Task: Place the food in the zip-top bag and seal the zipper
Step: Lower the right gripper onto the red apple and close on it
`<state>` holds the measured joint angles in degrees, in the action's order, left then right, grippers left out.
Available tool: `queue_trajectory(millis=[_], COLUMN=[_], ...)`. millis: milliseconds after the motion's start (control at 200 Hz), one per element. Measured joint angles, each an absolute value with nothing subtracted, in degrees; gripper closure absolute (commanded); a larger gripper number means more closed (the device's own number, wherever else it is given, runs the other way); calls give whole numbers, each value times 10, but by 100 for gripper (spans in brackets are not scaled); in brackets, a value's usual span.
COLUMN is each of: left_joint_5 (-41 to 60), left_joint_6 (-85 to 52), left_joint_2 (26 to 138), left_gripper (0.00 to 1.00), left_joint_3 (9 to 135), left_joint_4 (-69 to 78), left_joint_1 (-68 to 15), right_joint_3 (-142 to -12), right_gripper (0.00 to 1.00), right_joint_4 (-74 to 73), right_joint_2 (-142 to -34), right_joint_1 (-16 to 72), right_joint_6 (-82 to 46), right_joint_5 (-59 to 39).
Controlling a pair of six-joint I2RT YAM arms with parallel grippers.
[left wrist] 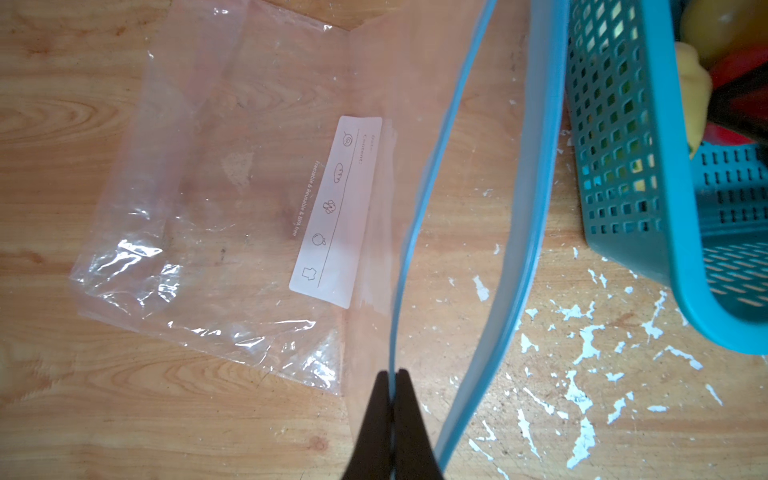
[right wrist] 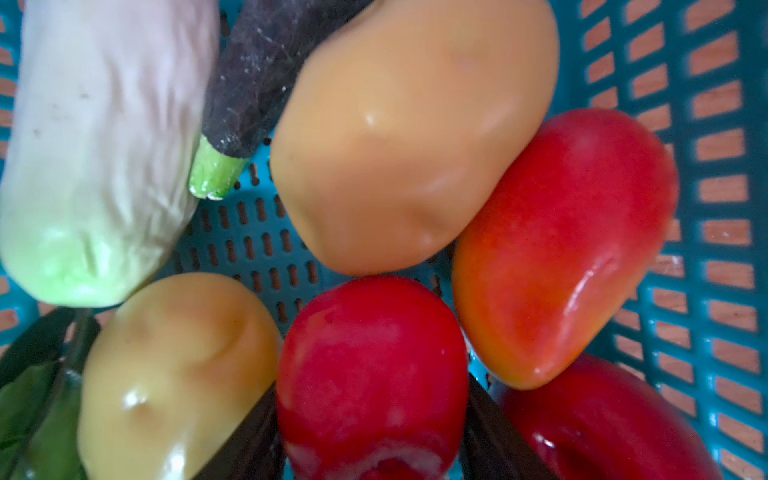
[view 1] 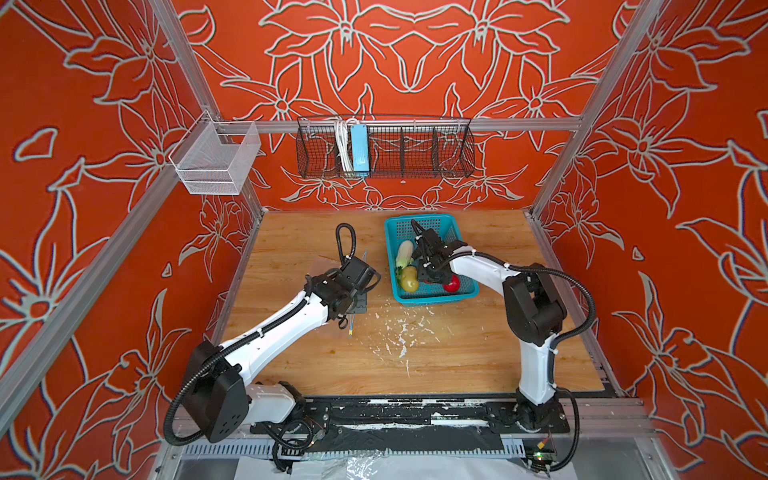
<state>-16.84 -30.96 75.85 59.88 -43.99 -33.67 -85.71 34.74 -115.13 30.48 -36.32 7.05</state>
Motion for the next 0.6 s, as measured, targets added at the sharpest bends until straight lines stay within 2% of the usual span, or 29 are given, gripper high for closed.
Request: queue_trajectory(millis=[140, 596], left_joint_5=[-169, -177], left_joint_6=[-311, -314], left_joint_2=[751, 748], left_gripper=[100, 100], left_joint_3=[599, 599], left_joint_4=[-439, -438], left_joint_1=[-337, -337], right_joint_3=[-853, -810], right_gripper=[47, 49], right_joint_4=[343, 326], right_joint_2=[-1149, -1081], right_joint_1=[305, 305], right_joint_6=[-362, -353], right_joint_5=[70, 61])
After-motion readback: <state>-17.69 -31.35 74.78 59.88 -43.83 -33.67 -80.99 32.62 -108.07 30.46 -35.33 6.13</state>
